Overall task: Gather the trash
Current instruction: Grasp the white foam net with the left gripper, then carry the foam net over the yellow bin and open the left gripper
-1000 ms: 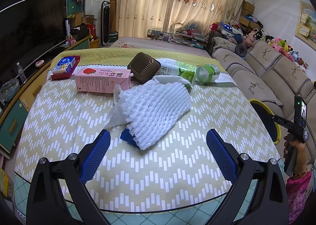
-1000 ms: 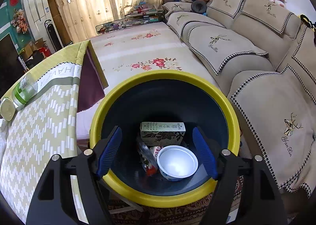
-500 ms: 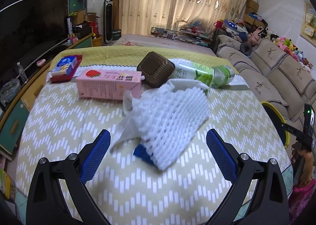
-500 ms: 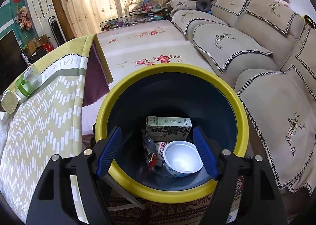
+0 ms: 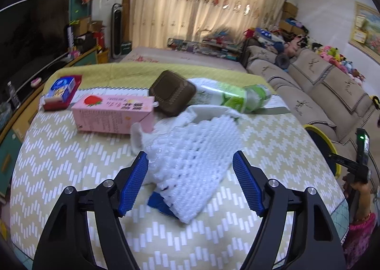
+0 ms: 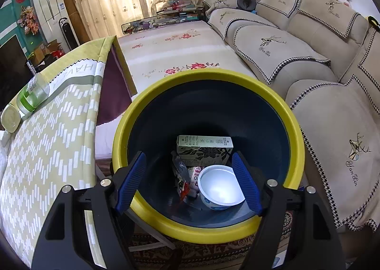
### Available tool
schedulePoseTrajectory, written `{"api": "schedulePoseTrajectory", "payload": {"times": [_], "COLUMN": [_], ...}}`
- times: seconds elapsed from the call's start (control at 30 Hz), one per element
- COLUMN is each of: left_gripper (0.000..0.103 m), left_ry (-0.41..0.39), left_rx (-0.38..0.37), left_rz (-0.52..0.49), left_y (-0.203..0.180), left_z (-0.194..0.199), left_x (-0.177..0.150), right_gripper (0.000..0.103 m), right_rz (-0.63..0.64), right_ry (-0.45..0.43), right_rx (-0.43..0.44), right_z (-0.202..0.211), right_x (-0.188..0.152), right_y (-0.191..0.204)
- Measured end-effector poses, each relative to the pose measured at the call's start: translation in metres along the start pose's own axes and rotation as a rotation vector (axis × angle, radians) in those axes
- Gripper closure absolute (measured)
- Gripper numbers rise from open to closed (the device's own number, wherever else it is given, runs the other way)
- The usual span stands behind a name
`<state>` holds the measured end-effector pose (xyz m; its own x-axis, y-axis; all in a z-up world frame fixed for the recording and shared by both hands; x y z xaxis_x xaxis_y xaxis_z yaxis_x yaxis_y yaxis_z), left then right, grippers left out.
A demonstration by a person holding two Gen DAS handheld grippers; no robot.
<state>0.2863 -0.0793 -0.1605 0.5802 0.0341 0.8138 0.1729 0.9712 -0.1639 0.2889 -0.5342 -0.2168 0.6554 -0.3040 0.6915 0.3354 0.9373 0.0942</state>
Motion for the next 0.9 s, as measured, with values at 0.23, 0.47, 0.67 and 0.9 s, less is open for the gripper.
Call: {"api": "schedulePoseTrajectory", "payload": {"times": [0.23, 0.47, 0.67, 0.9], "left_gripper": [0.045, 0.088, 0.093, 0.093], "left_ry": [-0.026, 0.063, 0.042, -0.023], "left_rx": [-0.091, -0.065, -0.068, -0.109], "left_rz": [-0.065, -0.047, -0.058, -0.101], "left_y": [-0.026, -0.029, -0.035, -0.058], "left_z": [0.006, -0.018, -0.018, 0.013], "left_x": [0.004, -0.006, -0.011, 0.003], "right_gripper": [0.032, 0.032, 0.032, 0.032], "right_rz": [-0.012, -0.028, -0.042, -0.052], "right_ry": [-0.002, -0.005, -0.004, -0.02], "right_rx": [0.008, 0.007, 0.008, 0.024], "right_z": [-0.002, 0.0, 0.0, 0.008], "right_x": [-0.002, -0.004, -0.006, -0.006], "right_y": [-0.003, -0.012, -0.018, -0.02]}}
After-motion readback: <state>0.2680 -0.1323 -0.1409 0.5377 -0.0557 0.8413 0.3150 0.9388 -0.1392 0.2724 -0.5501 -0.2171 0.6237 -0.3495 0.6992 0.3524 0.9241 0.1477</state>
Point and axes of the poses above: each gripper's, at about its wrist camera, not at the fingertips, and z roughly against the way its jaws point, y to its left, x to its top, the point moved 5 cm from there along -z, roughly the way its jaws point, and after that the axes turned 7 degrees about -y, right-handed, at the moved point
